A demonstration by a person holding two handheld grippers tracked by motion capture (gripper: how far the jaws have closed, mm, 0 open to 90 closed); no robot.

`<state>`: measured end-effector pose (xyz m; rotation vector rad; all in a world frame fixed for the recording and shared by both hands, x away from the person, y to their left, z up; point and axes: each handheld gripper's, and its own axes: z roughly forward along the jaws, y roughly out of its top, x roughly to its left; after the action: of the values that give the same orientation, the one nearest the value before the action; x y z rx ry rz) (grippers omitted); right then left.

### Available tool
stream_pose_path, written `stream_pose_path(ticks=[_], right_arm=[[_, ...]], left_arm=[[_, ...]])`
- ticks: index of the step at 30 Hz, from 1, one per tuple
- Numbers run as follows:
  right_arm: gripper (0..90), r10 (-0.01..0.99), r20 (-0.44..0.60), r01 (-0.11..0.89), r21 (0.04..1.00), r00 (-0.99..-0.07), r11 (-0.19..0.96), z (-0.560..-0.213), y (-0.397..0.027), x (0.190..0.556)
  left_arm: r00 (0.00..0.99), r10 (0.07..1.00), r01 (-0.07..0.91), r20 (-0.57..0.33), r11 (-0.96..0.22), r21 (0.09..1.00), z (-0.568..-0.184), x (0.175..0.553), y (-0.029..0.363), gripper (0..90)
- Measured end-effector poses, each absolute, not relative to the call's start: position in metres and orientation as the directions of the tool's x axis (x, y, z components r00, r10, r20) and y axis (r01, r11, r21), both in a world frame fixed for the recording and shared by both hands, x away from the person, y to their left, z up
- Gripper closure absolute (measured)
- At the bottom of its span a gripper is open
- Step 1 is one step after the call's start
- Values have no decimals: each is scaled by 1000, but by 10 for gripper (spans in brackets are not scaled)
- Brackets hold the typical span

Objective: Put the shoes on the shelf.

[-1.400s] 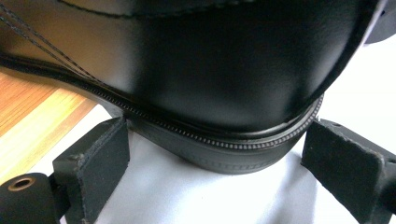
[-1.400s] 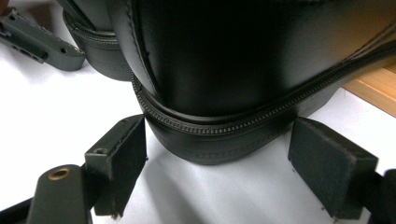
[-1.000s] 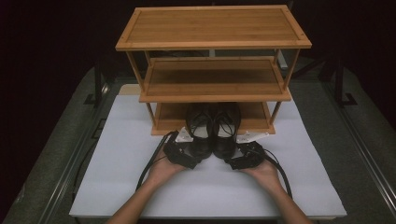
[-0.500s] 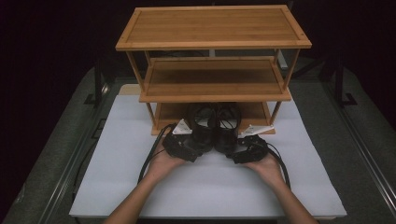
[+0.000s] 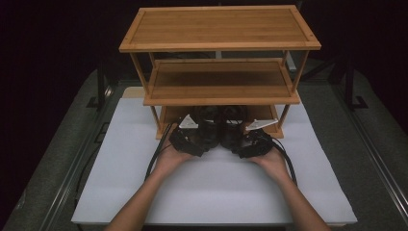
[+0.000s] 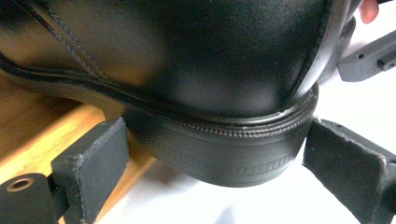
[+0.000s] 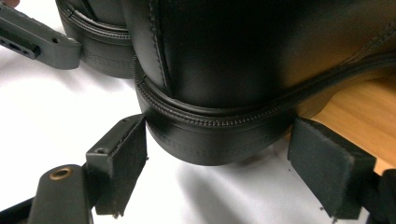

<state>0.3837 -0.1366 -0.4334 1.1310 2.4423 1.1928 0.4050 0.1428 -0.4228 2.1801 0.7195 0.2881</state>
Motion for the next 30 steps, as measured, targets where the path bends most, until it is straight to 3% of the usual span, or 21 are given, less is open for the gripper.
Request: stream_pose_path(ticks=[20, 30], right_arm=[[196, 758, 93, 543, 754, -646, 370, -433, -132, 424], [194, 772, 23, 535, 734, -635, 418, -442, -124, 438]], left_arm=[[772, 634, 437, -43, -480, 761, -431, 448, 135, 62], [758, 652, 458, -26, -504, 732, -443, 461, 130, 53]])
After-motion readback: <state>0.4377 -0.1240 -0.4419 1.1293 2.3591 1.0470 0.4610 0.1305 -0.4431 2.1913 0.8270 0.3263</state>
